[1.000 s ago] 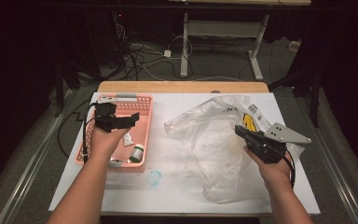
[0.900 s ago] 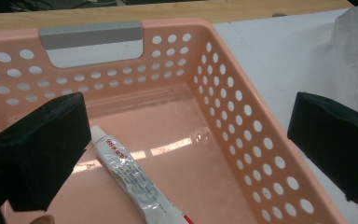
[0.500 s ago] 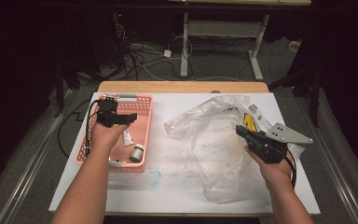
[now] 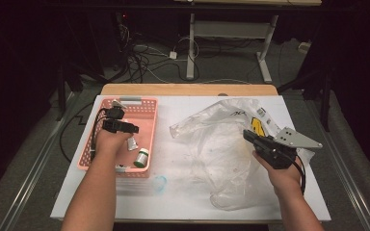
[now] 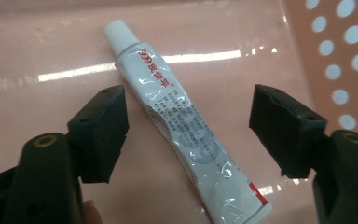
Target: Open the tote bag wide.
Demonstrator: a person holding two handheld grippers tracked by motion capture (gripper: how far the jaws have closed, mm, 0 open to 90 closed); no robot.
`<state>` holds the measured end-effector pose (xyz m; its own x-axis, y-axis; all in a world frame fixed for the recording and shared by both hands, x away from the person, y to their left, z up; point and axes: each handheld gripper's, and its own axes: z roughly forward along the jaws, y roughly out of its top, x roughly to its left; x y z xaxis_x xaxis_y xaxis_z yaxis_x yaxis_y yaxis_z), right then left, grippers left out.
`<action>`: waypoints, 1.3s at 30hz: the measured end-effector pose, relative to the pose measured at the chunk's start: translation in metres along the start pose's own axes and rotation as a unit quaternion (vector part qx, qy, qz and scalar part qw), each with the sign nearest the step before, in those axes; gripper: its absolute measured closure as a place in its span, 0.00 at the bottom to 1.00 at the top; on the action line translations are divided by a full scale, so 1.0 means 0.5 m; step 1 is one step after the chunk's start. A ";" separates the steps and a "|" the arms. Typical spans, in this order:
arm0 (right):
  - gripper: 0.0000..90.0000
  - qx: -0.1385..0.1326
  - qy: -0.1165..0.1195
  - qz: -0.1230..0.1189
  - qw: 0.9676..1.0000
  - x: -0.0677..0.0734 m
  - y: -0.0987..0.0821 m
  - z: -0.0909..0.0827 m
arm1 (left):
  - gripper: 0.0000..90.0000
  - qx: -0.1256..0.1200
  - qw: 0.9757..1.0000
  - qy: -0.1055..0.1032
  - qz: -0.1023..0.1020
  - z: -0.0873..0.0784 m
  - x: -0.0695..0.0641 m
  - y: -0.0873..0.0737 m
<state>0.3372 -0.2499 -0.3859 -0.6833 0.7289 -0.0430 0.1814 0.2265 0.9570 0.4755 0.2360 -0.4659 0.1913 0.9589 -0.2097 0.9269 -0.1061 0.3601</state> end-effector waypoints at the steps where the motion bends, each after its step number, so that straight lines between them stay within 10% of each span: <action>1: 1.00 0.001 0.001 0.002 1.000 0.000 0.000 0.001 | 0.38 0.005 1.000 0.004 -0.001 0.003 0.001 0.000; 16: 1.00 0.002 0.003 0.001 1.000 0.003 -0.001 0.002 | 0.61 0.023 0.998 0.051 0.040 0.011 -0.019 -0.002; 39: 1.00 0.004 0.007 0.000 1.000 0.005 -0.002 0.007 | 0.77 0.011 0.997 0.041 0.067 0.015 -0.033 -0.006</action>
<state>0.3376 -0.2463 -0.3881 -0.6924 0.7205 -0.0389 0.1875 0.2317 0.9545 0.4721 0.2183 -0.4701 0.2885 0.9536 -0.0863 0.9016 -0.2402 0.3599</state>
